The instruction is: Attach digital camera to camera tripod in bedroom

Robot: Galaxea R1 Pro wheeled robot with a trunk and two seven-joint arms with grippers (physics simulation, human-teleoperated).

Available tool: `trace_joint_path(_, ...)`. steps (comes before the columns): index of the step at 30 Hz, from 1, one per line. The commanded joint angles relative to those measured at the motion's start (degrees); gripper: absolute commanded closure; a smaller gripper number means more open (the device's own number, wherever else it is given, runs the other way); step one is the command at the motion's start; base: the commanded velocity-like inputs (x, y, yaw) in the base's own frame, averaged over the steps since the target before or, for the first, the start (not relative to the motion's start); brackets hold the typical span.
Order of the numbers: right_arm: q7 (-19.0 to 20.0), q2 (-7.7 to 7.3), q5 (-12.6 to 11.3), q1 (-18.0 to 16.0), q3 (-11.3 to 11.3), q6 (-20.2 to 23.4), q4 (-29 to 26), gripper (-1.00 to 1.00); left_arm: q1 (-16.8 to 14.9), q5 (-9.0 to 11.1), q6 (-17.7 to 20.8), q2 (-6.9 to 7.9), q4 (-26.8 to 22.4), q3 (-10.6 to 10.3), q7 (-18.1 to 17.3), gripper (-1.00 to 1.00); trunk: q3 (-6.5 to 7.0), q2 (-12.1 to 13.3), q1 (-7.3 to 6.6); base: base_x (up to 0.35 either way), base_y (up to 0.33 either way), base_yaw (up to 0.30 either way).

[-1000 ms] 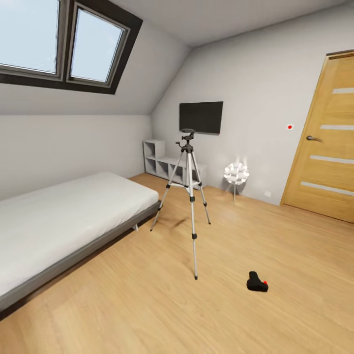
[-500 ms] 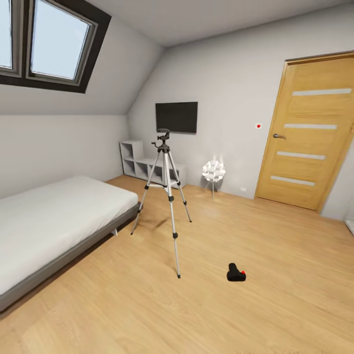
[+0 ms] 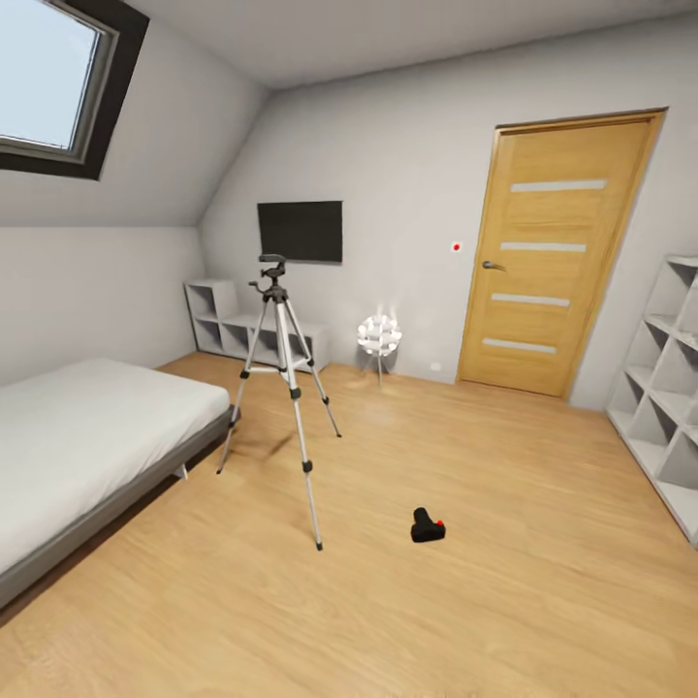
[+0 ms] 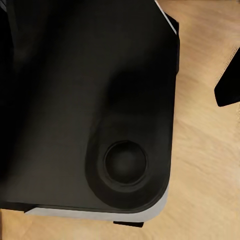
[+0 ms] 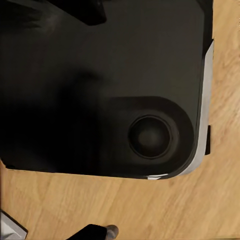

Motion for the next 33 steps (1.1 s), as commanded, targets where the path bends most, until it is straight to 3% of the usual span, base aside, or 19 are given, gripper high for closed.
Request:
trace_joint_path(1,-0.01,0.00,0.05,-0.05,0.00,-0.25,0.08,-1.00,-0.01,0.43,-0.14,-0.01,-0.01,0.24,-0.01,-1.00,-0.06,-0.03,0.00,0.000,0.000,-0.295)
trace_joint_path(18,-0.01,-0.25,0.00,-0.05,-0.17,-0.33,0.08,-1.00,0.02,1.20,-0.91,-0.22,-1.20,0.66,0.10,-1.00,-0.06,-0.03,0.00,0.000,0.000,-0.265)
trace_joint_path(26,-0.01,-0.50,-0.02,-0.05,-0.06,-0.22,0.08,-1.00,0.03,4.42,-0.88,-0.22,-1.11,0.69,0.23,-1.00,-0.06,-0.03,0.00,0.000,0.000,-0.021)
trace_joint_path(29,-0.01,-0.59,-0.02,-0.05,-0.01,0.16,0.08,-1.00,0.04,7.97,-0.86,-0.13,-1.00,0.68,0.38,-1.00,-0.06,-0.03,0.00,0.000,0.000,-0.003)
trace_joint_path(33,0.05,-0.61,-0.02,-0.05,0.00,0.37,0.08,-1.00,0.01,10.41,-0.81,-0.14,-0.86,0.63,0.47,-1.00,-0.06,-0.03,0.00,0.000,0.000,0.000)
